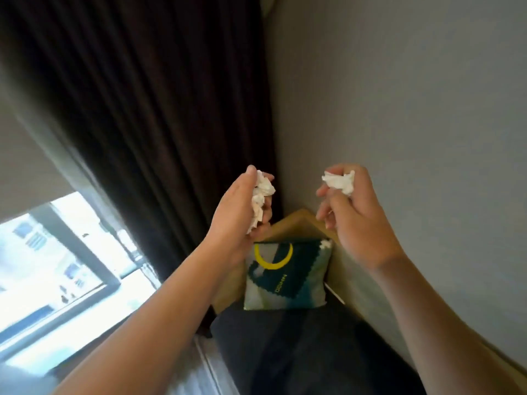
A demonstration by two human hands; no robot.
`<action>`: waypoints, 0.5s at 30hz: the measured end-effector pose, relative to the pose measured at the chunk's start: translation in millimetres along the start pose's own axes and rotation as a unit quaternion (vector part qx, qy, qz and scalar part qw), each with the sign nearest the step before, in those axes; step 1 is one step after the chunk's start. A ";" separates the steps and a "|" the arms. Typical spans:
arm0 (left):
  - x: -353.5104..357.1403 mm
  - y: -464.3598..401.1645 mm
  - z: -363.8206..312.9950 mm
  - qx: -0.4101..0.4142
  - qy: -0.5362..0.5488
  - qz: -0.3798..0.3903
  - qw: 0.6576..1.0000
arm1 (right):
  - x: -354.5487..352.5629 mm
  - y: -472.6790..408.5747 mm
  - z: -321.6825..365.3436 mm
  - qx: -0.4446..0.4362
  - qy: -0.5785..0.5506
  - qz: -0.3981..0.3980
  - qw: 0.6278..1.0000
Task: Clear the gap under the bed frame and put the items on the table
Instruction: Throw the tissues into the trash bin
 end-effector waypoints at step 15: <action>-407.3 208.9 -116.8 0.156 -0.131 -0.395 0.896 | 439.7 142.2 106.8 -0.010 -0.120 0.365 0.923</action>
Point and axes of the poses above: each hand's wrist, its own y-axis away from the middle knuckle, its own x-axis out of the palm, z = x × y, the point moved 3 cm from there along -y, towards the middle knuckle, and after that the axes turned 11 degrees about -z, right-handed, at the moved point
